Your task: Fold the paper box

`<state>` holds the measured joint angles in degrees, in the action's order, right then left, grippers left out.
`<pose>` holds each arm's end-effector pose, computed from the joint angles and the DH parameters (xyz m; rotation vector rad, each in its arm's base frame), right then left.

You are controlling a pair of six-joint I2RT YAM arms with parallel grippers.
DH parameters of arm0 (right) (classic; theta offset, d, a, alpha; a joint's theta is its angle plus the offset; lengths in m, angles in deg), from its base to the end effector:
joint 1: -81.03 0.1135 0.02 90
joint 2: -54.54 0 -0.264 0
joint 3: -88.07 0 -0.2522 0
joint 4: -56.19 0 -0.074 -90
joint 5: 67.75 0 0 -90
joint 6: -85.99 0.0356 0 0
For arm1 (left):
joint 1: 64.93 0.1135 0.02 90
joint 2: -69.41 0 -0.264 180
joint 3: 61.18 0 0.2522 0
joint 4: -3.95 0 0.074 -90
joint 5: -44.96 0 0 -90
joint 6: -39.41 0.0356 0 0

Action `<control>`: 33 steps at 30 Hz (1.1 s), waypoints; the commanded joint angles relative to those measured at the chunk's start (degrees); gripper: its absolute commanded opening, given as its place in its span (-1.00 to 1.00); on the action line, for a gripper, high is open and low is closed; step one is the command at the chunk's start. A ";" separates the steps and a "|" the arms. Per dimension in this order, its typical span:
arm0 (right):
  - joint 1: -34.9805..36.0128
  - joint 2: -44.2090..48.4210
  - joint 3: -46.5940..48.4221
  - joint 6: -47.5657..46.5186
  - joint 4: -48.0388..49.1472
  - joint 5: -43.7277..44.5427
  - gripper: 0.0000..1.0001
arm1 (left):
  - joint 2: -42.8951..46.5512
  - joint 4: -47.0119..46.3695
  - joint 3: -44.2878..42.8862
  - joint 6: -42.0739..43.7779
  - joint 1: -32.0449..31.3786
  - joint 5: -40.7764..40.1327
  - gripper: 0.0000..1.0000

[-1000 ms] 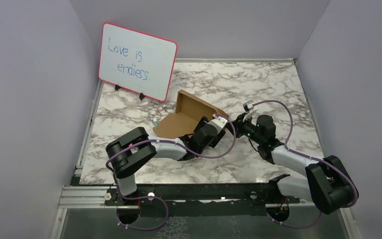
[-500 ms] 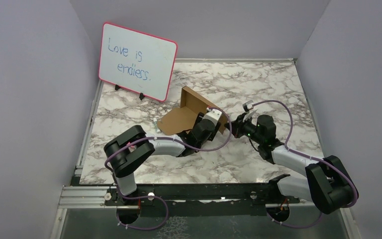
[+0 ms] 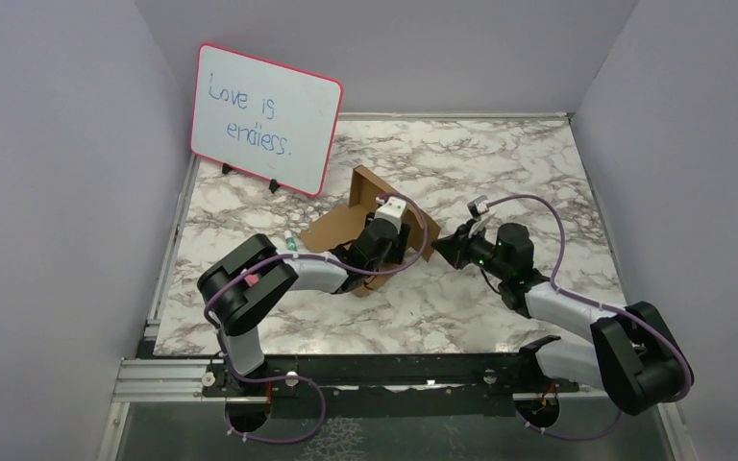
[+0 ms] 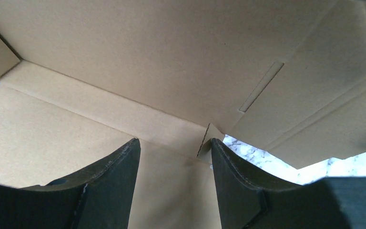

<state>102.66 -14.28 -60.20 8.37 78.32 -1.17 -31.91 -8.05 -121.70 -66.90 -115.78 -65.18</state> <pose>0.2075 0.0975 0.1800 -0.4449 1.8295 0.7861 0.2348 -0.2690 0.1558 0.4028 2.0203 -0.3671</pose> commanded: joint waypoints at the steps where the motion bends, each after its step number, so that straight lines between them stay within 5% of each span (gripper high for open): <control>1: 0.08 3.30 -1.40 1.02 2.00 1.41 -0.71 | 0.03 -2.01 2.45 -1.98 1.18 3.73 0.16; 12: 0.11 9.93 -1.51 2.74 -2.16 7.26 -0.27 | 6.76 -3.33 6.08 -1.87 2.00 8.07 0.37; 21: 0.16 1.52 1.50 0.48 0.26 -1.04 -0.03 | 16.28 -3.29 10.91 -3.34 7.00 14.29 0.53; 33: 3.57 6.23 0.19 0.45 -2.98 5.63 0.20 | 9.16 -3.25 10.16 -7.03 14.02 20.09 0.50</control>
<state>103.84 -12.47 -60.35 9.40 76.47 0.93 -19.93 -10.50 -110.71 -72.48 -101.93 -48.20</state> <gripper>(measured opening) 0.579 0.758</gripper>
